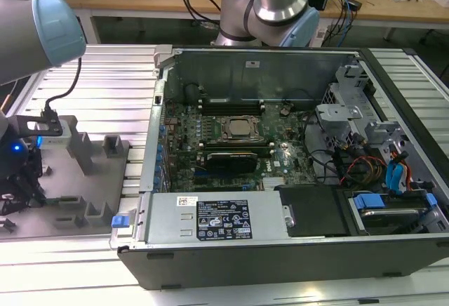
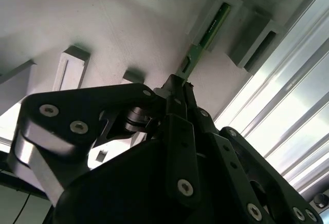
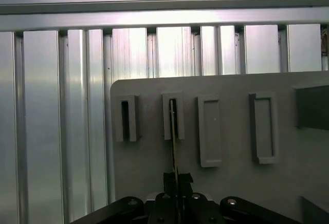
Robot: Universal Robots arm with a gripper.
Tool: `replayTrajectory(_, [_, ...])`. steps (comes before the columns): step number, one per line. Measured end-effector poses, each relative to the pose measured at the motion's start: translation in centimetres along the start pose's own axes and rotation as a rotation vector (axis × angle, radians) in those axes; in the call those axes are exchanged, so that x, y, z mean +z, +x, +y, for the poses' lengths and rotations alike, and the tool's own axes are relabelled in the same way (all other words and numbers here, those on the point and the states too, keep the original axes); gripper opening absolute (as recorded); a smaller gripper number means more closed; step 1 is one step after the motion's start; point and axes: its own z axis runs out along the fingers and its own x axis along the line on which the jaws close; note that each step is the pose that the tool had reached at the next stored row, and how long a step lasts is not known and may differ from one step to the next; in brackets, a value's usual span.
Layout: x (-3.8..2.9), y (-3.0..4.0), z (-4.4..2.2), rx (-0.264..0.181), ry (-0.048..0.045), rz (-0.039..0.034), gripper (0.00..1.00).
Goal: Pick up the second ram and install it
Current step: 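Pick up the second ram and move it above second insertion slot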
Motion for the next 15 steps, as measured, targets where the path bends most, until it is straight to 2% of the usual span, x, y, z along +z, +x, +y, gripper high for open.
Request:
replayTrajectory(6, [-0.70,0.00,0.01,0.000,0.0000,0.0000,0.14])
replayTrajectory(15, [-2.33,0.01,0.05,0.000,0.0001,-0.0001,0.14])
